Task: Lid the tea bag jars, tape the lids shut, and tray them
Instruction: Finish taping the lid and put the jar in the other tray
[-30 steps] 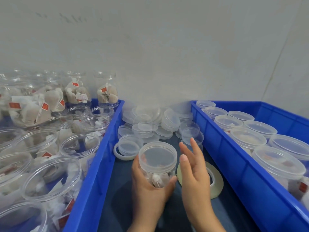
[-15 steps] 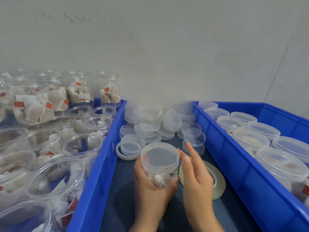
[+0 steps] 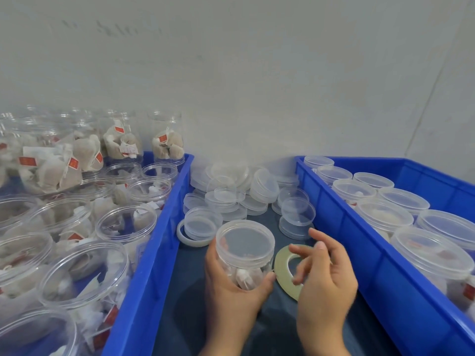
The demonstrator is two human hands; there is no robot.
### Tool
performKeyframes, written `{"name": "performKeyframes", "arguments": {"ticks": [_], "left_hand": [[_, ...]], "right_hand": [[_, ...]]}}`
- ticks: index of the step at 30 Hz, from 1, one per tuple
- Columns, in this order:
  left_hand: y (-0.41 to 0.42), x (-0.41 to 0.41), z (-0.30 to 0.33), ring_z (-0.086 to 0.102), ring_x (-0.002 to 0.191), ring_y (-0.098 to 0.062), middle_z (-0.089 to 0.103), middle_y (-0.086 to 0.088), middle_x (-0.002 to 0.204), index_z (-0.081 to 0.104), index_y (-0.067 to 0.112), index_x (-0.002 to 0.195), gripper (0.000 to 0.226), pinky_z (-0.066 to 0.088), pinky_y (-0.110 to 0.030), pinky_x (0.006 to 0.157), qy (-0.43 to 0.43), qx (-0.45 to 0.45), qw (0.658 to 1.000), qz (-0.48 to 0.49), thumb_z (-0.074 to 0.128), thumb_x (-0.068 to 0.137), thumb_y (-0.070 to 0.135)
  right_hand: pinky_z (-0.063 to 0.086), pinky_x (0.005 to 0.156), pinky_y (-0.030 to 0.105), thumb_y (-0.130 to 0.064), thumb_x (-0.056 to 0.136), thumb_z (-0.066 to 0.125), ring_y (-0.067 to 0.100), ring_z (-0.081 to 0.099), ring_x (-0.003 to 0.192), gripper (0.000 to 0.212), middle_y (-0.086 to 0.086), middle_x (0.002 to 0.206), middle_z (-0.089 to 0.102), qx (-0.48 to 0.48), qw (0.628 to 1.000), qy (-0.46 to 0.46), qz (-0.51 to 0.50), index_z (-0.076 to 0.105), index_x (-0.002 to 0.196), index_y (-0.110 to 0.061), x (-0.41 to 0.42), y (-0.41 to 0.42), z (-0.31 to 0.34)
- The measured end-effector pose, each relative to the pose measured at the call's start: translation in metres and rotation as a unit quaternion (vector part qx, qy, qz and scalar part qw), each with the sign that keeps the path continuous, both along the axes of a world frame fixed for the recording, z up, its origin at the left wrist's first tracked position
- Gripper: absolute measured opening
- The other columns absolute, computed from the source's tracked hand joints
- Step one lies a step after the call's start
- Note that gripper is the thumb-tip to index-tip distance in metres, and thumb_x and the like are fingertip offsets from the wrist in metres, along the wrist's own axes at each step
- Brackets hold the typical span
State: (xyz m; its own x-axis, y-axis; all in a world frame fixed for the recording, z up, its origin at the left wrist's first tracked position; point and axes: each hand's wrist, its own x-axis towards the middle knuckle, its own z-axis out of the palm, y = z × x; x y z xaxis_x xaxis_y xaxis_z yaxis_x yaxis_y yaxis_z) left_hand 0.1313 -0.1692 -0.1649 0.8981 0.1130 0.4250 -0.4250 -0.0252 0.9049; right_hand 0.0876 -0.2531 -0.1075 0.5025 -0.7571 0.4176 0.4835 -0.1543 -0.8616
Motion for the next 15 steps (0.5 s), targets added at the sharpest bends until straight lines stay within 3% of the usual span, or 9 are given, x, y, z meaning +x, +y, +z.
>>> {"name": "performKeyframes", "arguments": {"ticks": [2,4,6,8,10,12,15], "left_hand": [[0.000,0.000,0.000,0.045,0.115,0.013,0.047,0.028,0.124,0.029,0.064,0.119,0.098,0.038,-0.013,0.090,0.002,-0.002,1.000,-0.002,0.078,0.035,0.051],[0.000,0.001,-0.001,0.046,0.117,0.009,0.048,0.024,0.125,0.031,0.059,0.121,0.099,0.041,-0.018,0.094,-0.002,0.000,1.000,-0.004,0.079,0.036,0.050],[0.000,0.002,-0.002,0.049,0.118,0.003,0.051,0.019,0.126,0.034,0.051,0.125,0.102,0.045,-0.028,0.096,0.000,-0.004,1.000,-0.006,0.083,0.035,0.047],[0.000,0.002,-0.002,0.049,0.117,0.003,0.051,0.020,0.125,0.035,0.050,0.125,0.102,0.046,-0.031,0.096,0.001,-0.004,1.000,-0.002,0.083,0.035,0.046],[-0.001,0.001,-0.002,0.046,0.116,0.009,0.047,0.027,0.123,0.032,0.058,0.122,0.100,0.043,-0.023,0.093,-0.002,0.000,1.000,0.002,0.080,0.035,0.049],[0.000,0.000,-0.001,0.045,0.115,0.011,0.045,0.032,0.122,0.029,0.065,0.119,0.099,0.040,-0.015,0.090,0.001,0.001,1.000,0.004,0.079,0.035,0.050],[-0.002,0.001,0.000,0.048,0.115,0.009,0.049,0.027,0.122,0.032,0.060,0.119,0.098,0.043,-0.014,0.090,0.005,-0.004,1.000,0.009,0.080,0.034,0.051]], "right_hand": [[0.044,0.065,0.005,-0.012,0.097,0.045,-0.001,0.063,0.074,0.020,-0.007,0.067,0.070,-0.019,1.000,0.013,-0.004,0.062,0.105,-0.017,0.000,-0.001,0.002],[0.042,0.075,0.006,-0.016,0.096,0.049,-0.011,0.059,0.085,0.027,-0.022,0.094,0.070,-0.053,0.997,0.044,0.043,0.058,0.116,-0.031,0.002,0.002,-0.002],[0.041,0.084,0.011,-0.019,0.094,0.050,-0.014,0.056,0.101,0.038,-0.026,0.106,0.066,-0.063,0.990,0.070,0.107,0.051,0.120,-0.046,0.003,0.007,-0.006],[0.044,0.077,0.007,-0.017,0.093,0.050,-0.012,0.061,0.090,0.031,-0.021,0.090,0.071,-0.058,0.993,0.058,0.081,0.059,0.113,-0.038,0.001,0.007,-0.003],[0.045,0.054,0.007,-0.009,0.095,0.046,-0.005,0.060,0.056,0.023,-0.006,0.063,0.068,-0.001,1.000,0.002,0.023,0.066,0.099,-0.020,-0.001,0.002,0.000],[0.044,0.050,0.009,-0.004,0.094,0.044,0.000,0.055,0.048,0.023,0.000,0.057,0.061,0.027,0.999,-0.013,0.014,0.065,0.095,-0.015,-0.002,-0.001,0.005],[0.044,0.079,0.015,-0.018,0.092,0.053,-0.007,0.061,0.089,0.027,-0.018,0.094,0.070,-0.060,0.993,0.056,0.083,0.058,0.113,-0.035,0.001,0.003,-0.001]]}}
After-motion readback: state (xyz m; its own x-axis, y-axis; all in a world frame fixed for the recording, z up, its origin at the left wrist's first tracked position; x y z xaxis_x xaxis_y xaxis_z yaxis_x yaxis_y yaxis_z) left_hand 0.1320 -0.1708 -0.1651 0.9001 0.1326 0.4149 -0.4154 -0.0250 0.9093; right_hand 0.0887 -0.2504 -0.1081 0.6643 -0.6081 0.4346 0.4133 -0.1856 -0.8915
